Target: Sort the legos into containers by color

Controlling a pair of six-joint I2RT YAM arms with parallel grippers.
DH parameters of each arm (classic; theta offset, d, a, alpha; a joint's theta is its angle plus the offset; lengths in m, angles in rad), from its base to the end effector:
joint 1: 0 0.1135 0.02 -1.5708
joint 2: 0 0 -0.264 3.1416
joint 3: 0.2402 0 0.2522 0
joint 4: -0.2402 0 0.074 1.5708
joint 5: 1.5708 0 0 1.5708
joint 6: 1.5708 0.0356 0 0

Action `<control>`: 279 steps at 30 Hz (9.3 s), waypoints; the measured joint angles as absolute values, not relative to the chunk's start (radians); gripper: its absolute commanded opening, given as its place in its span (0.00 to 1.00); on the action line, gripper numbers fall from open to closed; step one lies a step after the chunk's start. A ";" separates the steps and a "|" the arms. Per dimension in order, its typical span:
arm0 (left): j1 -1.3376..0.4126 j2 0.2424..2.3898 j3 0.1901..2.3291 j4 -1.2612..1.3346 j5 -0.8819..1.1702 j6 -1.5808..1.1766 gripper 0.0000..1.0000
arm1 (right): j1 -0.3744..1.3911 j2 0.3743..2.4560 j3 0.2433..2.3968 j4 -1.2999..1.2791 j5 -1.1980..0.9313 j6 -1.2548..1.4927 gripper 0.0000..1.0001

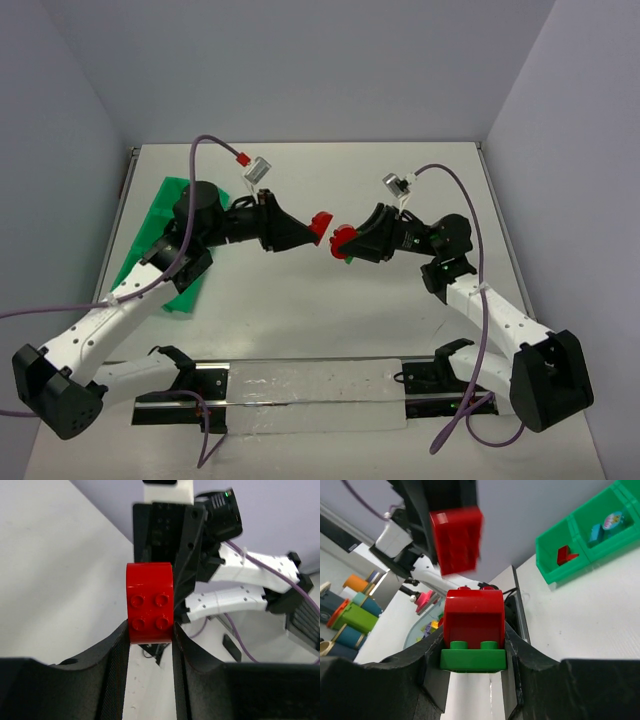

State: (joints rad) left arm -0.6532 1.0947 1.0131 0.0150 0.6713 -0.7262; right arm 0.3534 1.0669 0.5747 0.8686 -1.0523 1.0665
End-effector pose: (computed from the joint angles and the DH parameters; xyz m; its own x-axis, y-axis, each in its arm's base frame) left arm 0.1848 -0.1693 0.3812 -0.6828 -0.1322 -0.7186 0.6892 0.2098 -0.6935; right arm 0.1976 0.1058 0.3155 -0.6470 0.2238 -0.7289 -0.7510 -0.0218 0.6600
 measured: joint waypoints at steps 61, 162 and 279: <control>-0.102 1.122 0.872 -0.949 -0.561 -1.074 0.93 | 0.353 1.010 0.715 -0.397 -0.415 0.545 0.22; -0.602 1.290 1.077 -0.003 0.913 -0.713 0.00 | 0.366 1.105 0.977 -0.371 -1.073 0.375 0.59; -0.046 0.991 1.078 -0.561 0.887 -0.461 0.96 | 0.770 1.641 1.346 -0.111 -0.918 0.484 0.00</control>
